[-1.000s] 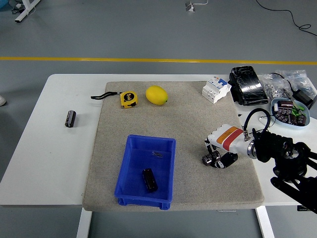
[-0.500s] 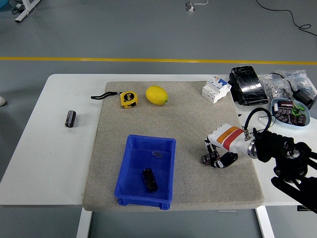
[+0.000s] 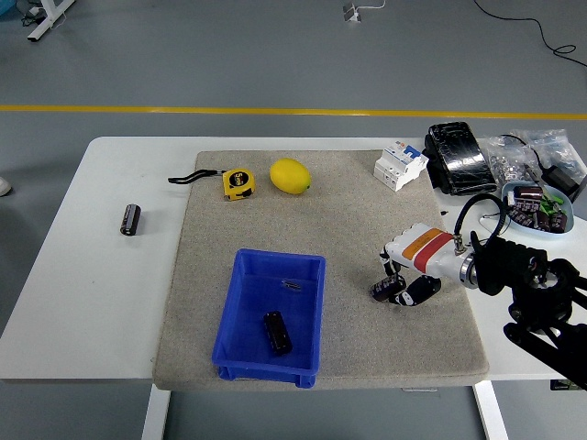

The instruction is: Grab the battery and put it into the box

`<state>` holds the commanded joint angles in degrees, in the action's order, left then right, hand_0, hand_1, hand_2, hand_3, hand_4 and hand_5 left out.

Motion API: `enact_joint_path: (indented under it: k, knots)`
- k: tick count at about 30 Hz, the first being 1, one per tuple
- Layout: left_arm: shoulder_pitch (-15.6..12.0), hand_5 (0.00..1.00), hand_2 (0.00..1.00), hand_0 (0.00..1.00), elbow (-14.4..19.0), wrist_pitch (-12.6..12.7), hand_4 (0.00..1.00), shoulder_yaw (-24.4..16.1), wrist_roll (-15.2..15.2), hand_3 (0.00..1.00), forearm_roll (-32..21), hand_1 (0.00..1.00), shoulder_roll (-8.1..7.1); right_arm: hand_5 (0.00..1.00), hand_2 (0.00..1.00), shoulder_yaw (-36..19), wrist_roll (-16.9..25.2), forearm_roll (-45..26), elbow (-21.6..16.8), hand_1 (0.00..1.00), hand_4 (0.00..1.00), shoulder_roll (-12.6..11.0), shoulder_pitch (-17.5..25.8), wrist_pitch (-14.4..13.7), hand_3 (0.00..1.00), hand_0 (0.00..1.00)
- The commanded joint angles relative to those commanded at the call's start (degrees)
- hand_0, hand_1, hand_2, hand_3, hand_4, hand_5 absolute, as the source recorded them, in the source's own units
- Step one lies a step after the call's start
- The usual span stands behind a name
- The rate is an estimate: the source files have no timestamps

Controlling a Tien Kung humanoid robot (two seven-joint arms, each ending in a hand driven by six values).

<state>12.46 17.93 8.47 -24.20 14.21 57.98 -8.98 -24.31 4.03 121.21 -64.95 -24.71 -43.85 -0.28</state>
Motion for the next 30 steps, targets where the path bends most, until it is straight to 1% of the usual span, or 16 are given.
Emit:
enact_joint_path:
  k: [9, 18, 19, 24, 25, 30]
  knots:
    - [0.16, 0.679, 0.664, 0.674, 0.0, -0.07, 0.656, -0.04, -0.03, 0.637, 0.02, 0.63, -0.06, 0.355, 0.482, -0.3, -0.32, 0.03, -0.73, 0.426, 0.843, -0.42, -0.05, 0.69, 0.453, 0.478]
    - [0.24, 0.679, 0.663, 0.673, -0.03, 0.03, 0.656, 0.08, -0.1, 0.637, -0.11, 0.633, -0.02, 0.347, 0.488, -0.31, -1.03, -0.45, -2.34, 0.431, 0.843, -0.56, -0.19, 2.57, 0.461, 0.479]
    - [0.25, 0.679, 0.664, 0.675, -0.03, 0.02, 0.656, 0.08, -0.11, 0.638, -0.11, 0.633, -0.02, 0.334, 0.516, -0.32, -1.14, -0.6, -2.36, 0.455, 0.843, -0.52, -0.17, 2.81, 0.476, 0.498]
    - [0.24, 0.679, 0.664, 0.675, 0.0, -0.02, 0.656, 0.08, -0.12, 0.638, -0.07, 0.633, -0.01, 0.334, 0.516, -0.12, -1.36, -1.33, -2.24, 0.455, 0.843, -0.34, -0.07, 3.59, 0.476, 0.498]
    - [0.24, 0.68, 0.664, 0.673, 0.0, -0.04, 0.655, 0.01, -0.1, 0.637, -0.03, 0.636, -0.02, 0.341, 0.604, -0.06, -1.39, -1.47, -2.07, 0.521, 0.874, -0.25, -0.07, 3.7, 0.556, 0.518]
    - [0.34, 0.68, 0.664, 0.673, 0.04, -0.13, 0.655, 0.04, -0.12, 0.637, 0.09, 0.636, 0.02, 0.341, 0.604, -0.03, -1.22, -2.1, -0.73, 0.521, 0.874, 0.23, -0.07, 3.32, 0.556, 0.518]
